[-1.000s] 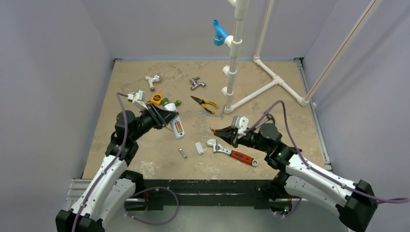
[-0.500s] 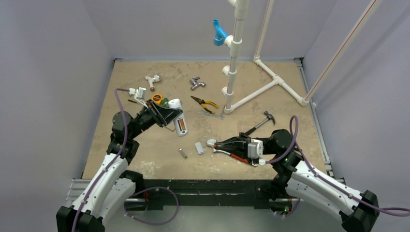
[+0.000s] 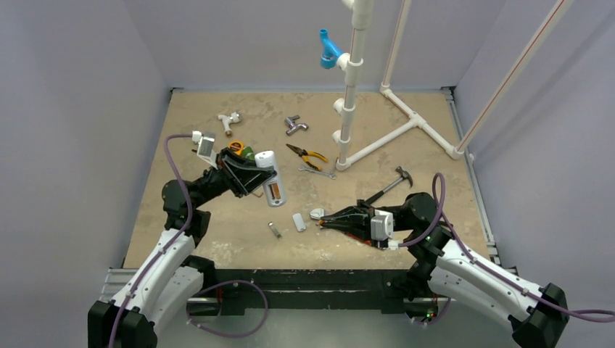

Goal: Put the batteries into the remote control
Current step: Adjust the battery at the center of the board.

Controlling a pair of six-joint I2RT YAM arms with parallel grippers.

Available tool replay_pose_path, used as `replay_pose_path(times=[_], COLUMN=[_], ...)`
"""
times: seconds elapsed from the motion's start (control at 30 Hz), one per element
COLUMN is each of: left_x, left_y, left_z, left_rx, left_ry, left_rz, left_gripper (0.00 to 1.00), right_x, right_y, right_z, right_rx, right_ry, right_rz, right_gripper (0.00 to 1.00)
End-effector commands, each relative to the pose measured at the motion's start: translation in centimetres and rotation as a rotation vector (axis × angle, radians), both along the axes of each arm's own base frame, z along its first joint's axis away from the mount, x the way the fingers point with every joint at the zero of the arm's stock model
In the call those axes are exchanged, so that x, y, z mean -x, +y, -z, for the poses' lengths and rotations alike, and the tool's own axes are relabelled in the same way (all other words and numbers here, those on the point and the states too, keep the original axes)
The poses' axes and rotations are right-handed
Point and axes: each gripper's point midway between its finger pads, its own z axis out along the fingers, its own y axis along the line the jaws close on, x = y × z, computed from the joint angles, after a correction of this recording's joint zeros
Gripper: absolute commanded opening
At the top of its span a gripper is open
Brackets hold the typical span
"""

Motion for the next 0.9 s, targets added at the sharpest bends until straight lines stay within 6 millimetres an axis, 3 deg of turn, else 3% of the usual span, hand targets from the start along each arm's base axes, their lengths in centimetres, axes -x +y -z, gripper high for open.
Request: replay_pose_path(times=[0.0, 0.37, 0.5, 0.67, 0.7, 0.8, 0.87], left_x=[2.4, 4.4, 4.2, 0.7, 0.2, -1.4, -2.0], left_y=[0.1, 0.0, -0.1, 0.1, 0.2, 0.8, 1.3], left_z=[-2.6, -3.9, -3.8, -1.4, -0.7, 1.4, 2.4], left_rx=[0.049, 0.086, 0.087, 0.057, 0.038, -0.034, -0.101], left_ry=[-0.178, -0.274, -0.246, -0.039, 0.004, 0.131, 0.192], left_rz=[0.062, 0.149, 0.158, 0.03, 0.004, -0.093, -0.153], left_gripper=[0.0, 0.0, 0.0, 0.0, 0.0, 0.0, 0.0], right_x=[-0.1, -0.8, -2.8, -6.3, -6.8, -7.9, -8.8], right_y=[0.1, 0.2, 0.4, 0.9, 0.9, 1.3, 1.8], right_z=[-2.5, -2.2, -0.8, 4.2, 6.5, 10.5, 12.1], right_rx=[-0.041, -0.035, 0.042, 0.343, 0.439, 0.605, 0.65], right_ry=[-0.04, -0.018, 0.006, 0.034, 0.044, 0.01, -0.045], right_rz=[0.0, 0.033, 0.125, 0.223, 0.22, 0.188, 0.196], right_gripper=[0.0, 0.0, 0.0, 0.0, 0.0, 0.0, 0.0])
